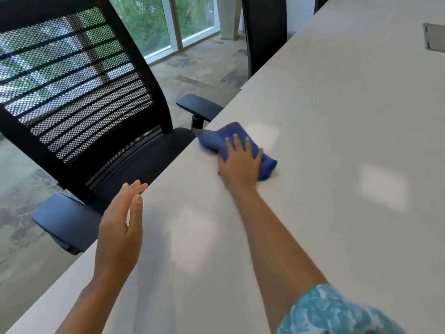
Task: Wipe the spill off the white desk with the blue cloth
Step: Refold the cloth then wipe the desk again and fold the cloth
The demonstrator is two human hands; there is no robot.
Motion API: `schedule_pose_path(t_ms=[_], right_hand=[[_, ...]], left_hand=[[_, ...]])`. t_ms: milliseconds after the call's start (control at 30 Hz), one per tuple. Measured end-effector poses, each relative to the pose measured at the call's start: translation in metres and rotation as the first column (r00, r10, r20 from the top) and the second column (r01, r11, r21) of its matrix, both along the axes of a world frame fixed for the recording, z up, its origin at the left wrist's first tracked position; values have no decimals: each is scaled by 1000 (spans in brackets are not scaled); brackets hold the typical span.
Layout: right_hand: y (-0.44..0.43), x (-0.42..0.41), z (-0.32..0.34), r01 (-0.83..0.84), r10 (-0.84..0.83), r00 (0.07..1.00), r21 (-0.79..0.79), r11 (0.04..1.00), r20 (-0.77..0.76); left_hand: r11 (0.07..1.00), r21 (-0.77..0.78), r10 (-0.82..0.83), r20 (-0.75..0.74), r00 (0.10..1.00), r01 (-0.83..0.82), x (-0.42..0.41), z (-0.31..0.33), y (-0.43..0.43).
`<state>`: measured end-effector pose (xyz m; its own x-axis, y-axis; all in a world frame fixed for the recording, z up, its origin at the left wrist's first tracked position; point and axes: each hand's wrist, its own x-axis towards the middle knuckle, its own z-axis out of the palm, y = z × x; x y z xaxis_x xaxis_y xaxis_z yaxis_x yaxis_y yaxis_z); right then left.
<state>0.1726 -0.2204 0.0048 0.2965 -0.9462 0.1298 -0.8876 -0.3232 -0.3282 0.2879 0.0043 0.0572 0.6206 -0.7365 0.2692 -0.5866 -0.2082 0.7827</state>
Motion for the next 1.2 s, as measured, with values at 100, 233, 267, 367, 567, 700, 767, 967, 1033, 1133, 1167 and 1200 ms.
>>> schedule_pose_path(t_ms=[100,233,267,367,567,700,767,967,1033,1133,1167,1200], right_hand=[[-19,-63,0,227,-225,974,69,971,-28],[12,-70,7,154,-153,988,46,987,-32],[30,-63,7,73,-72,997,42,996,-32],[98,-36,7,-263,263,965,17,965,11],[88,-39,5,-304,305,952,44,952,-11],[43,-93,3,26,-24,998,30,999,-54],[35,-133,2,185,-184,981,18,983,-57],[62,-189,5,303,-298,949,35,952,-100],[91,-170,8,181,-177,980,33,983,-91],[148,-124,14,-163,165,985,35,986,-44],[172,-120,10,-289,291,955,55,956,-53],[198,-122,7,-396,401,913,77,915,-73]], left_hand=[[1000,9,28,-42,999,-28,-3,1,0],[999,40,6,-120,993,-1,-14,-4,-3],[998,53,-5,-137,991,12,-18,-8,-4],[997,74,5,-201,980,10,-27,-16,-6],[989,127,-62,-112,992,76,-53,-24,-7],[977,147,-141,-79,987,151,-61,-25,-2],[974,151,-159,-89,983,171,-63,-27,4],[979,131,-134,-179,975,159,-66,-27,12],[980,116,-133,-217,967,161,-68,-26,11],[989,65,-110,-287,952,134,-69,-23,7],[992,40,-103,-310,945,121,-71,-21,5],[994,21,-91,-321,943,103,-69,-18,3]])
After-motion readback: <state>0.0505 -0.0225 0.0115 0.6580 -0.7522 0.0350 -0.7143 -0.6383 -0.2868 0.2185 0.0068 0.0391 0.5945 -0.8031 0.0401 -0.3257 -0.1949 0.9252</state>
